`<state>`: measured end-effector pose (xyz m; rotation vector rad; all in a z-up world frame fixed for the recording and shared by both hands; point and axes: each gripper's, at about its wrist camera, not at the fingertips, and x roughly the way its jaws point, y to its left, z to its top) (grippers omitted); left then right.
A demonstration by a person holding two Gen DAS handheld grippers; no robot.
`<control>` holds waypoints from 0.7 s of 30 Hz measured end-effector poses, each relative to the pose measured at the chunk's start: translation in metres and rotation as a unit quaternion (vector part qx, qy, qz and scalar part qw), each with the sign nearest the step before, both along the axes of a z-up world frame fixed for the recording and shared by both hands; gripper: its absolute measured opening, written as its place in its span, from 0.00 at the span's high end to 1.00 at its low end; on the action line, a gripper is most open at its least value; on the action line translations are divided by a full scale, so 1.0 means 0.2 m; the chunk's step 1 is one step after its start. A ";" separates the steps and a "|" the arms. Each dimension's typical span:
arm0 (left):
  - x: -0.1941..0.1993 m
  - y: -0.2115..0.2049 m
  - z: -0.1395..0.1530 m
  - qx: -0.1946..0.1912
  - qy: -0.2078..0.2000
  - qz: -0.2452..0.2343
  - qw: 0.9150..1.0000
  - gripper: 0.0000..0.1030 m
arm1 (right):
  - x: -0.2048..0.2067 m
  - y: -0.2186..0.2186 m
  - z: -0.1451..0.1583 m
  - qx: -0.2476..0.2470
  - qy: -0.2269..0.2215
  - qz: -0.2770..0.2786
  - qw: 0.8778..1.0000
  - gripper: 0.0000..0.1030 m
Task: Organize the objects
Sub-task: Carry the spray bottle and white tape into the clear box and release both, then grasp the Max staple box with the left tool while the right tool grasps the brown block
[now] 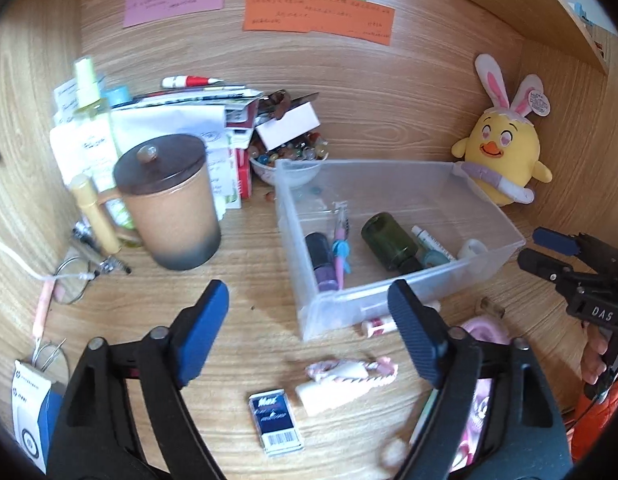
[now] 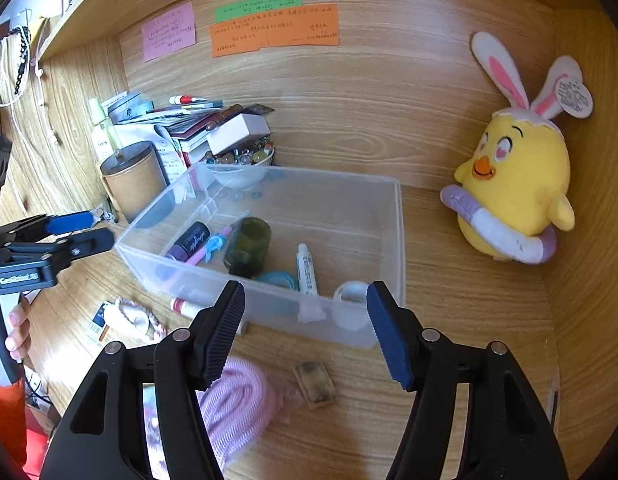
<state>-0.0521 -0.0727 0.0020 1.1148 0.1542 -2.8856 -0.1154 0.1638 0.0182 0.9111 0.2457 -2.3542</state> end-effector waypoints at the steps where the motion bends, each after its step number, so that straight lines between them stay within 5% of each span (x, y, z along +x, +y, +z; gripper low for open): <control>1: 0.03 -0.01 -0.01 -0.008 -0.002 0.005 1.000 0.15 | 0.01 0.02 -0.01 0.001 -0.002 -0.003 1.000 0.42; 7: 0.14 -0.04 -0.12 -0.031 -0.031 0.021 0.999 0.10 | 0.01 0.12 -0.12 0.016 -0.028 -0.024 0.999 0.42; 21: 0.27 -0.08 -0.34 -0.011 -0.084 0.040 0.996 0.10 | 0.00 0.16 -0.36 0.068 -0.084 -0.024 0.994 0.42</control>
